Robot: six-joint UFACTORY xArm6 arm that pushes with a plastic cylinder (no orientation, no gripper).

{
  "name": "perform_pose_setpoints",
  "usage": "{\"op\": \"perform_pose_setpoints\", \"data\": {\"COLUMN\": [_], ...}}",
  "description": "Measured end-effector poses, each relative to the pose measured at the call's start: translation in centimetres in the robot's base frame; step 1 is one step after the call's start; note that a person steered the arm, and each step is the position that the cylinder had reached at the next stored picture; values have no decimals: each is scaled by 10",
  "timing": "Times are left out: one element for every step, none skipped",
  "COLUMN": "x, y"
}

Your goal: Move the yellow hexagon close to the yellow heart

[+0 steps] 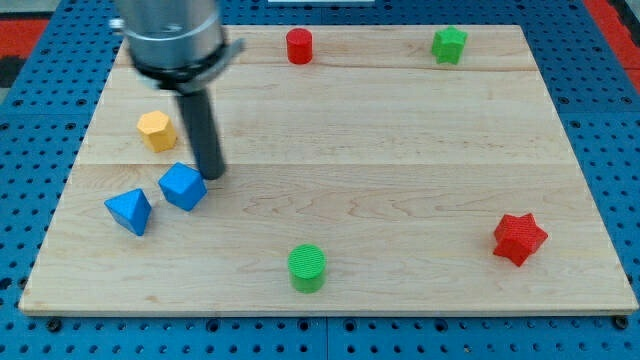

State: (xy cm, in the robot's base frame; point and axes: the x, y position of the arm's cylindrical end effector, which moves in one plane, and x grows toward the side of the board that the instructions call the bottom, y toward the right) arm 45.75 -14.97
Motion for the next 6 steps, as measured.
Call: {"op": "perform_pose_setpoints", "data": {"x": [12,3,-10,-36,-70,-102], "y": [-16,-26,-43,-43,-43,-39]}}
